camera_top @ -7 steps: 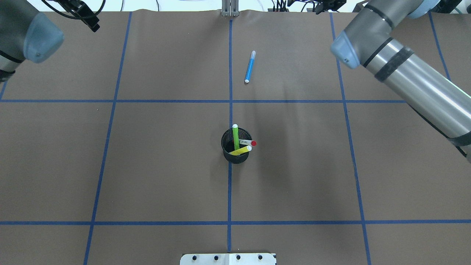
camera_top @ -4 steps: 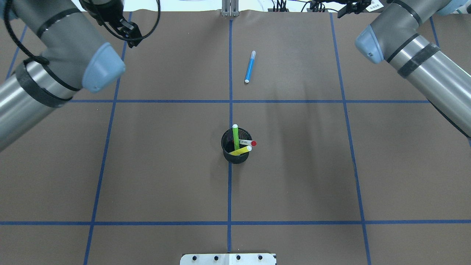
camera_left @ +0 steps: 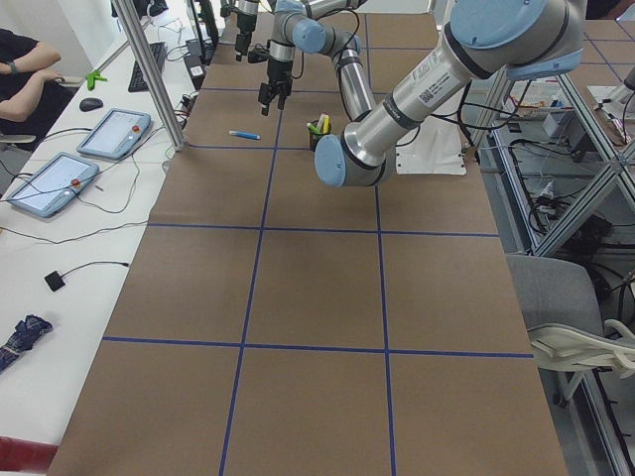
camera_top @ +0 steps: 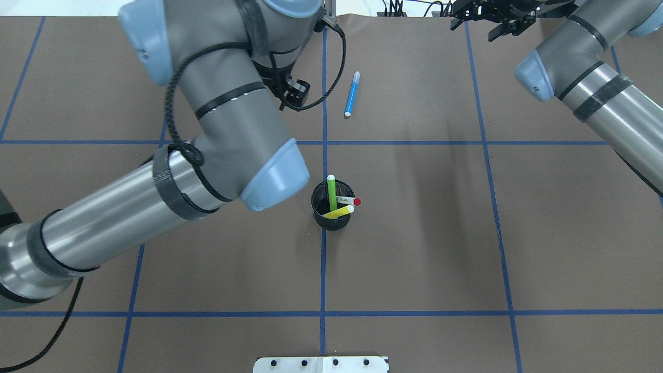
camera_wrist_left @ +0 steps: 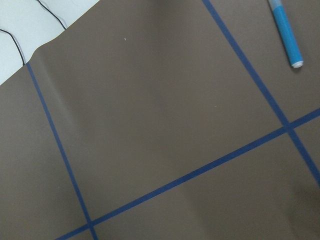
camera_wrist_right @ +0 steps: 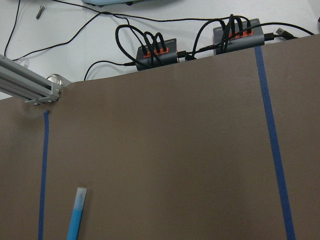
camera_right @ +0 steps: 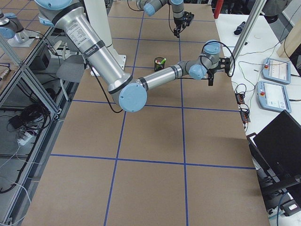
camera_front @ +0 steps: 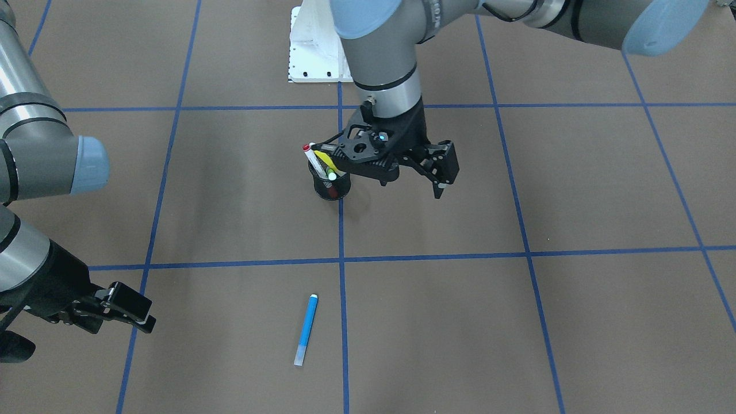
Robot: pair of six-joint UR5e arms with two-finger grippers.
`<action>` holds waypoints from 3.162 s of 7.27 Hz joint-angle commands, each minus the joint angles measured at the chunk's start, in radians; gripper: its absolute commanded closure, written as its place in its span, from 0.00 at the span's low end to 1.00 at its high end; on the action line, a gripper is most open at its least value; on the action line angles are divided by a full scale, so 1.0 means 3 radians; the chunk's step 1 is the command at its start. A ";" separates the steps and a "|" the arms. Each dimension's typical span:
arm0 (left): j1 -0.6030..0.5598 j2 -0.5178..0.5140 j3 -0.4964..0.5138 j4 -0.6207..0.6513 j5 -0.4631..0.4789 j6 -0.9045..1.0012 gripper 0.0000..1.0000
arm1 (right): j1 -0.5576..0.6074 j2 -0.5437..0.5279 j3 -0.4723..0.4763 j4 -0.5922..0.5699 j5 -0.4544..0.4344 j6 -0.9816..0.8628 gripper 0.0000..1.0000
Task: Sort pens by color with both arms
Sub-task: 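Raise the right gripper away while the left arm swings toward the cup, then lower the left gripper over the cup and grasp the white red-capped marker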
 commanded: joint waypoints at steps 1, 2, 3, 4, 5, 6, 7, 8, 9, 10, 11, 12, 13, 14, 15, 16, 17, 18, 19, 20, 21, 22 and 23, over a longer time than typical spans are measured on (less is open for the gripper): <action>0.0305 -0.0433 0.0438 0.0011 0.0063 -0.0546 0.01 | 0.0001 -0.0084 0.0000 0.0004 -0.0007 -0.0115 0.00; 0.0488 -0.0556 0.0570 0.0011 0.0286 -0.0638 0.01 | 0.0001 -0.0120 0.0005 0.0009 -0.0007 -0.0176 0.00; 0.0596 -0.0775 0.0896 0.0011 0.0369 -0.0766 0.01 | 0.0001 -0.0141 0.0000 0.0009 -0.0007 -0.0202 0.00; 0.0673 -0.0833 0.0965 0.0011 0.0370 -0.0838 0.01 | 0.0001 -0.0141 0.0000 0.0004 -0.0002 -0.0208 0.00; 0.0770 -0.0813 0.0966 0.0006 0.0380 -0.0975 0.02 | 0.0001 -0.0146 0.0000 0.0004 -0.0002 -0.0208 0.00; 0.0792 -0.0813 0.0966 0.0001 0.0380 -0.0992 0.03 | 0.0001 -0.0156 0.0000 0.0004 -0.0002 -0.0208 0.00; 0.0837 -0.0798 0.0971 0.0001 0.0385 -0.0992 0.07 | 0.0001 -0.0161 0.0000 0.0004 -0.0002 -0.0208 0.00; 0.0853 -0.0757 0.0966 0.0001 0.0385 -0.0992 0.13 | 0.0001 -0.0166 0.0000 0.0004 -0.0002 -0.0213 0.00; 0.0889 -0.0716 0.0966 0.0001 0.0385 -0.0992 0.24 | 0.0001 -0.0166 0.0000 -0.0001 -0.0007 -0.0233 0.00; 0.0889 -0.0711 0.0966 0.0001 0.0385 -0.0992 0.25 | 0.0001 -0.0171 0.0000 -0.0001 -0.0012 -0.0289 0.00; 0.0914 -0.0670 0.0960 -0.0009 0.0385 -0.0992 0.25 | -0.0004 -0.0187 0.0000 -0.0001 -0.0012 -0.0300 0.00; 0.0950 -0.0654 0.0965 -0.0014 0.0385 -0.0992 0.26 | -0.0004 -0.0192 0.0000 -0.0001 -0.0012 -0.0315 0.00; 0.0976 -0.0654 0.0966 -0.0024 0.0380 -0.0992 0.27 | -0.0004 -0.0192 0.0000 -0.0001 -0.0012 -0.0320 0.00; 0.1021 -0.0649 0.0971 -0.0030 0.0380 -0.0992 0.27 | 0.0001 -0.0212 -0.0005 -0.0001 -0.0012 -0.0320 0.00; 0.1032 -0.0634 0.0971 -0.0040 0.0375 -0.0992 0.29 | 0.0001 -0.0248 0.0000 0.0004 -0.0012 -0.0325 0.00; 0.1032 -0.0598 0.0966 -0.0091 0.0375 -0.0992 0.32 | 0.0001 -0.0253 0.0000 0.0004 -0.0017 -0.0366 0.00; 0.1032 -0.0563 0.0955 -0.0111 0.0375 -0.0992 0.35 | 0.0001 -0.0253 0.0000 0.0004 -0.0023 -0.0422 0.00; 0.1032 -0.0537 0.0960 -0.0162 0.0375 -0.0992 0.35 | 0.0001 -0.0253 0.0000 0.0004 -0.0023 -0.0422 0.00; 0.1032 -0.0521 0.0971 -0.0213 0.0375 -0.0992 0.36 | 0.0001 -0.0253 0.0000 0.0004 -0.0023 -0.0422 0.00; 0.1037 -0.0521 0.0976 -0.0229 0.0375 -0.0992 0.39 | 0.0001 -0.0248 -0.0005 -0.0001 -0.0023 -0.0422 0.00; 0.1068 -0.0526 0.0976 -0.0229 0.0375 -0.0997 0.43 | 0.0001 -0.0248 0.0000 -0.0001 -0.0023 -0.0422 0.00; 0.1078 -0.0521 0.0976 -0.0229 0.0375 -0.1002 0.50 | 0.0001 -0.0248 0.0000 -0.0001 -0.0023 -0.0422 0.00; 0.1078 -0.0521 0.0976 -0.0224 0.0375 -0.1002 0.58 | -0.0004 -0.0248 0.0000 -0.0001 -0.0018 -0.0422 0.00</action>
